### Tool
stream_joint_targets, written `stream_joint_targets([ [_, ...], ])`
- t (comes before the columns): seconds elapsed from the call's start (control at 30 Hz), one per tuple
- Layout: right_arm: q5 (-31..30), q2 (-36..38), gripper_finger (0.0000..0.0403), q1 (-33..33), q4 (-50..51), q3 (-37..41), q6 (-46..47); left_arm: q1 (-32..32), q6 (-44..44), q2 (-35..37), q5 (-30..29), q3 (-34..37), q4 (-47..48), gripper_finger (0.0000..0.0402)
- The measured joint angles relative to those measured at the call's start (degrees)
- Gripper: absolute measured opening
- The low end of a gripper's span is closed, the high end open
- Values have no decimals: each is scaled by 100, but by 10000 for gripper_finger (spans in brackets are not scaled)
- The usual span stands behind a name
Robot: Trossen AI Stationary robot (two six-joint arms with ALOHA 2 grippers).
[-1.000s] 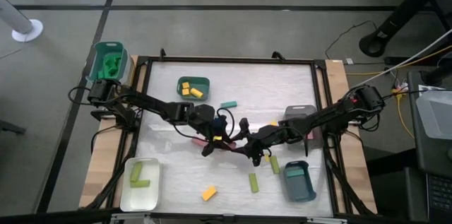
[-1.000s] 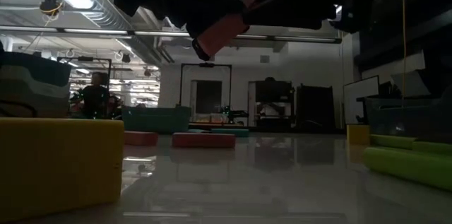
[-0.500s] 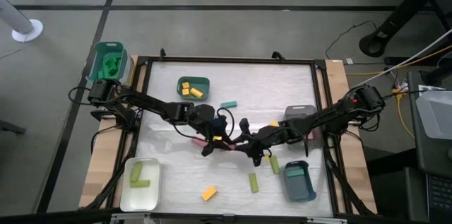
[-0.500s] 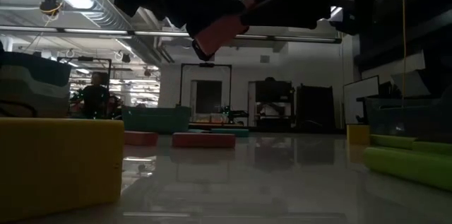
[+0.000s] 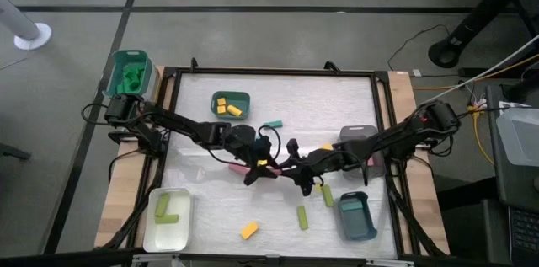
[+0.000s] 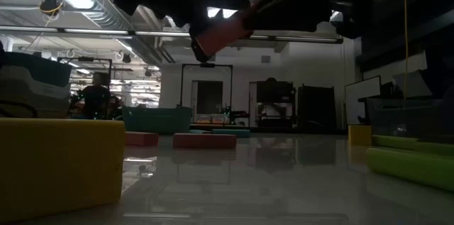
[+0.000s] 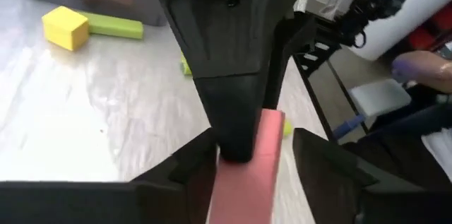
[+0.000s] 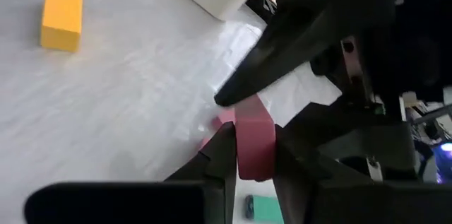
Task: Sort blocks
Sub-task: Put the pink block into the black bin
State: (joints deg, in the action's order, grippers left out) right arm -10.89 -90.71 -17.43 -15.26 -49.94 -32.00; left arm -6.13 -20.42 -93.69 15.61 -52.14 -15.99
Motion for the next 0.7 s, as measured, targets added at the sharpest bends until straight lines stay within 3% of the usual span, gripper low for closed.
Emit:
stream_joint_targets([
  [0.2, -260, 378, 60, -17, 1737, -447, 391, 38, -2, 0, -45, -6, 16, 205],
  [0.33, -371, 662, 72, -17, 3474, -906, 843, 63, -18, 4, 59, -7, 285, 206],
  [0.53, -1303, 975, 63, -13, 6242, -1609, 2070, 53, 258, 4, 54, -4, 915, 203],
  [0.7, -1569, 1296, 66, -13, 7678, -1744, 3265, 12, 260, 4, 47, -4, 1319, 203],
])
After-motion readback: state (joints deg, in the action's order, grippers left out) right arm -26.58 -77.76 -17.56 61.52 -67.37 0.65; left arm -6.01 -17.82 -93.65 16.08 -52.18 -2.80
